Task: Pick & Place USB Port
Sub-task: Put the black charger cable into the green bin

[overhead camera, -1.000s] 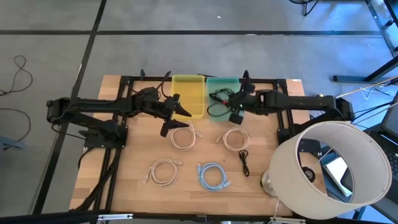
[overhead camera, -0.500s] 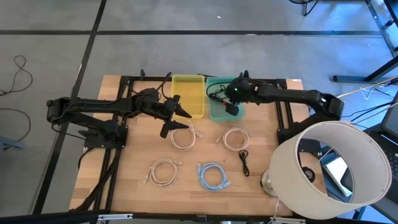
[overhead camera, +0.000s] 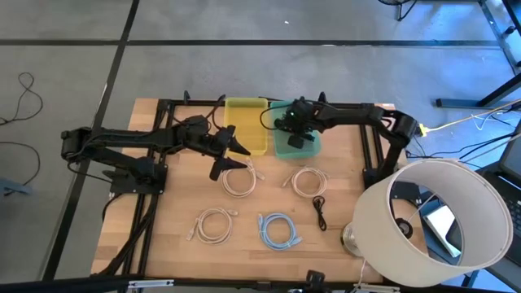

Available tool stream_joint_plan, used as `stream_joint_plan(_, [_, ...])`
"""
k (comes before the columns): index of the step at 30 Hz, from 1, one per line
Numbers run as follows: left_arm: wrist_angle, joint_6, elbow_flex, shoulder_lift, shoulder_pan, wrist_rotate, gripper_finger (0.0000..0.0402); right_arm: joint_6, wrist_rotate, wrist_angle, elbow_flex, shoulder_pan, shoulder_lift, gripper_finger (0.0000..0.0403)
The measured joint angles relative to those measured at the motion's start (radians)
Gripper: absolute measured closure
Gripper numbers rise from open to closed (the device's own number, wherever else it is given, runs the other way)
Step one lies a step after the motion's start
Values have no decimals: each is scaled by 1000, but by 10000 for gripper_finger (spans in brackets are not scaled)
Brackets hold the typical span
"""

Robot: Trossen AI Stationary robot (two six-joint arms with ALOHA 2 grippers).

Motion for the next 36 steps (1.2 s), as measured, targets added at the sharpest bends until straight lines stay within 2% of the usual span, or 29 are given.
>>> stream_joint_plan(6, [-44, -10, 0, 0, 0, 0, 178, 0, 0, -9, 9, -16, 11, 375])
stream_joint_plan(16, [-63, -20, 0, 1, 0, 0, 178, -27, 36, -36, 9, -11, -17, 223])
stream_joint_plan(22, [-63, -20, 0, 1, 0, 0, 178, -29, 65, -40, 9, 7, -71, 164])
stream_joint_plan(29, [-63, -19, 0, 1, 0, 0, 178, -80, 237, -75, 9, 75, -223, 147])
stream_joint_plan(33, [-81, -19, 0, 1, 0, 0, 178, -48, 324, -217, 9, 145, -375, 148])
stream_joint_plan(36, [-98, -18, 0, 1, 0, 0, 178, 41, 330, -369, 9, 210, -505, 148])
